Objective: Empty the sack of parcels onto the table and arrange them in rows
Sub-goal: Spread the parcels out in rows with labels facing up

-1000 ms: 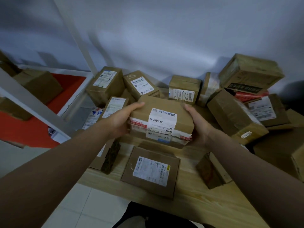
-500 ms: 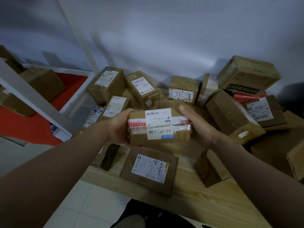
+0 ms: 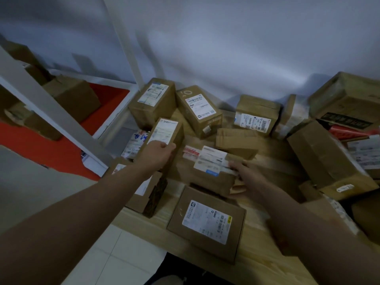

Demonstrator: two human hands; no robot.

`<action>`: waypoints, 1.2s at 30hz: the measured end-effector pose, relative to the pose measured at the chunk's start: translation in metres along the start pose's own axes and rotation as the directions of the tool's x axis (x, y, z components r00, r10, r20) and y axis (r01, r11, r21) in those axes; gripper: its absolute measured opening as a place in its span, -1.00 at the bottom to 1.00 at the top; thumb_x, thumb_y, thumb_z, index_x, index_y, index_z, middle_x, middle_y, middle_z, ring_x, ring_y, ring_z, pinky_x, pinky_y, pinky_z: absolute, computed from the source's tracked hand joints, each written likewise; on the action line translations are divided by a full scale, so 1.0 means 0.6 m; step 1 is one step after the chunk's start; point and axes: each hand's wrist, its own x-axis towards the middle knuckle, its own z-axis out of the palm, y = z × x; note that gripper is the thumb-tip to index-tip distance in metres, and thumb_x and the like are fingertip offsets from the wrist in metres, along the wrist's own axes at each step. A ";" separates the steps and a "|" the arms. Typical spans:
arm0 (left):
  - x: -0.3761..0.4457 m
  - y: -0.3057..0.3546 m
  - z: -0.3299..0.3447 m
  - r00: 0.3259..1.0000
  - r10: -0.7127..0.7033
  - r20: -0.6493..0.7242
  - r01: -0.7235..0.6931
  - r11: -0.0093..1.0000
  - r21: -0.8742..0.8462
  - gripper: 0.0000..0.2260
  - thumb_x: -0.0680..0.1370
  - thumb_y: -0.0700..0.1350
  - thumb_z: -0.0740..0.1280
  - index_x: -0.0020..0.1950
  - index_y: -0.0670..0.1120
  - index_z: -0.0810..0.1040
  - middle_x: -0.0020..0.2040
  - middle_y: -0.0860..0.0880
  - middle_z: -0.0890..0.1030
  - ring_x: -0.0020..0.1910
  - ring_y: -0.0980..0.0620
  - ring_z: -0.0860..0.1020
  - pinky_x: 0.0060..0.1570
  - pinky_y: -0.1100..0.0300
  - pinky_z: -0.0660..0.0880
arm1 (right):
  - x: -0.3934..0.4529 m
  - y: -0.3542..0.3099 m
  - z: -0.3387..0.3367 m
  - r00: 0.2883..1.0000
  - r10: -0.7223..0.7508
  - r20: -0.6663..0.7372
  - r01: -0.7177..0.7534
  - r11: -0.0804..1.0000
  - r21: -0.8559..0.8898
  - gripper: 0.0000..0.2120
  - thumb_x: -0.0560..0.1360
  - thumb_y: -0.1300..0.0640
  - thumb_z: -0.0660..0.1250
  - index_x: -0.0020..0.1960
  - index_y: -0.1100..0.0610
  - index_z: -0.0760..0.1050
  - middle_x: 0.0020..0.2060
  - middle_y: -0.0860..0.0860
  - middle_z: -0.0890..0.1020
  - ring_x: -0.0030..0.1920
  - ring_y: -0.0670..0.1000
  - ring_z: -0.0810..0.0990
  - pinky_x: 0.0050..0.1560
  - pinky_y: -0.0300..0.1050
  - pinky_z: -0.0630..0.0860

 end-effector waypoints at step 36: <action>0.111 0.024 0.023 0.948 0.185 0.260 -0.194 0.981 0.009 -0.64 0.61 -0.01 0.31 0.39 -0.07 0.47 0.23 -0.03 0.58 0.21 0.02 0.56 0.06 0.18 0.58 | 0.054 -0.055 0.151 0.907 -0.420 -0.036 0.277 0.656 -0.702 0.04 0.30 -0.29 0.51 0.54 0.01 0.00 0.32 0.09 0.44 0.23 0.12 0.55 0.08 0.04 0.62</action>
